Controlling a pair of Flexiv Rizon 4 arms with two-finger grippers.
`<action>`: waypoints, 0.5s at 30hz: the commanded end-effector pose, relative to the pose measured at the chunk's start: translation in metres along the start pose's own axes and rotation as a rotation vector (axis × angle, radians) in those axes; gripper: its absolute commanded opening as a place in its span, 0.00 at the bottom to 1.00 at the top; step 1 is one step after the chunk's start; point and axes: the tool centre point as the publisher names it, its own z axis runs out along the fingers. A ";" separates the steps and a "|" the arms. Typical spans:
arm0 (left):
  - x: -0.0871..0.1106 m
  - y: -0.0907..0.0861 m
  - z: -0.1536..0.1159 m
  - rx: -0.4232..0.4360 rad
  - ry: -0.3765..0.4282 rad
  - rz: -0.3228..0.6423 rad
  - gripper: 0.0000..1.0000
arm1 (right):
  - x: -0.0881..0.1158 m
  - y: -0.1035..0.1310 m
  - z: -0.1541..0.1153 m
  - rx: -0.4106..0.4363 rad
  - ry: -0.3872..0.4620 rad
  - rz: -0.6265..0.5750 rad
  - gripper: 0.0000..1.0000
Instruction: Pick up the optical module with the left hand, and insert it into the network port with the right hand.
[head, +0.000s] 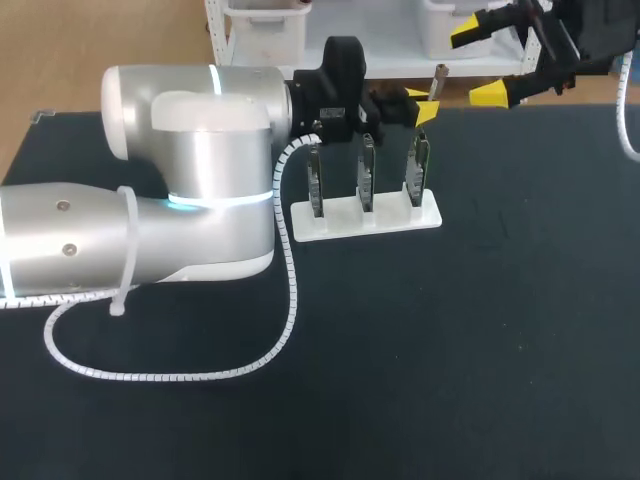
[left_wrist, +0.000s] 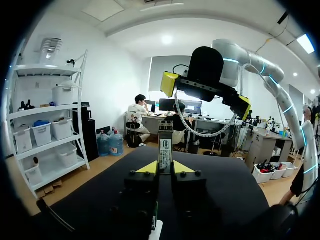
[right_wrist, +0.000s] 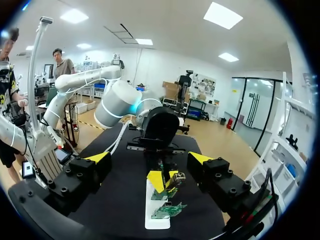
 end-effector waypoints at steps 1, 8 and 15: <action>-0.001 0.001 0.001 0.003 0.006 0.000 0.00 | 0.005 -0.013 -0.002 -0.056 -0.038 0.016 1.00; -0.001 0.001 0.001 0.003 0.006 0.000 0.00 | 0.011 -0.008 0.008 -0.088 -0.074 0.081 1.00; -0.001 0.001 0.001 0.003 0.006 0.000 0.00 | 0.017 -0.005 0.017 -0.108 -0.055 0.090 1.00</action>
